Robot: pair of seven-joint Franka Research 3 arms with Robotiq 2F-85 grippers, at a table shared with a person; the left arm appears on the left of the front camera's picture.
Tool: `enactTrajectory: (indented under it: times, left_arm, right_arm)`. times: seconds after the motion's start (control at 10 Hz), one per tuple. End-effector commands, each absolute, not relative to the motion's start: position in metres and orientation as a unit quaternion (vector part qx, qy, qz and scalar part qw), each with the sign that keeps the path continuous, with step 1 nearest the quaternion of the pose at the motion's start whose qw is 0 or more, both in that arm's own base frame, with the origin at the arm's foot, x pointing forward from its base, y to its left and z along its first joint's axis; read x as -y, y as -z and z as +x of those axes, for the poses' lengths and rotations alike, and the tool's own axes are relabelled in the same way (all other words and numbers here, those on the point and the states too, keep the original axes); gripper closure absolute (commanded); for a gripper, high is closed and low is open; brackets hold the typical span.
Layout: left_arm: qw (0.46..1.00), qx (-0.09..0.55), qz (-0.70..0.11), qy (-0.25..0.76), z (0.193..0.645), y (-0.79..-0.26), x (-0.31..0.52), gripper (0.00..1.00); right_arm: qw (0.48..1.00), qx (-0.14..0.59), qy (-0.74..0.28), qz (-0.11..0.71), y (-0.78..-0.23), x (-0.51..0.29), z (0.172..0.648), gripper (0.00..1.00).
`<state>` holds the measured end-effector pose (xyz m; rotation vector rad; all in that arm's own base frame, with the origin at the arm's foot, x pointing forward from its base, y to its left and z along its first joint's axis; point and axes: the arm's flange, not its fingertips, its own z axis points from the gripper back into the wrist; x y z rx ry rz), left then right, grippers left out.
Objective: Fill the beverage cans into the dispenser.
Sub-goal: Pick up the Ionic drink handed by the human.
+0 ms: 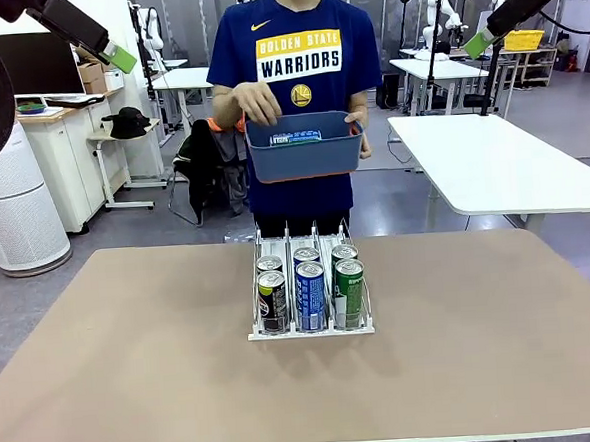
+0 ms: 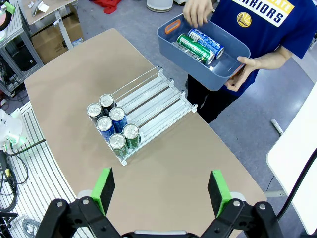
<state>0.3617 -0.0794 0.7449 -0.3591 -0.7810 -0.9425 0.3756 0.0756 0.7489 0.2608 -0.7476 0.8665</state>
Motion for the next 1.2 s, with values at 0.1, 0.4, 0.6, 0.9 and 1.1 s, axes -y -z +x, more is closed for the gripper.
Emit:
enactTrajectory:
  times: [0.1,0.4,0.6,0.9,1.1]
  left_arm:
    - [0.807,0.363,-0.169,0.435,0.3622,-0.7446,0.0789,0.00]
    - [0.807,0.363,-0.169,0.435,0.3622,-0.7446,0.0789,0.00]
    - [0.807,0.363,-0.169,0.435,0.3622,-0.7446,0.0789,0.00]
    - [0.807,0.363,-0.169,0.435,0.3622,-0.7446,0.0789,0.00]
    - [0.807,0.363,-0.169,0.435,0.3622,-0.7446,0.0789,0.00]
  right_arm:
    - [0.833,0.352,-0.409,0.123,-0.7482,-0.0761,0.3751,0.00]
    - [0.833,0.352,-0.409,0.123,-0.7482,-0.0761,0.3751,0.00]
    - [0.833,0.352,-0.409,0.123,-0.7482,-0.0761,0.3751,0.00]
    - [0.833,0.352,-0.409,0.123,-0.7482,-0.0761,0.3751,0.00]
    - [0.833,0.352,-0.409,0.123,-0.7482,-0.0761,0.3751,0.00]
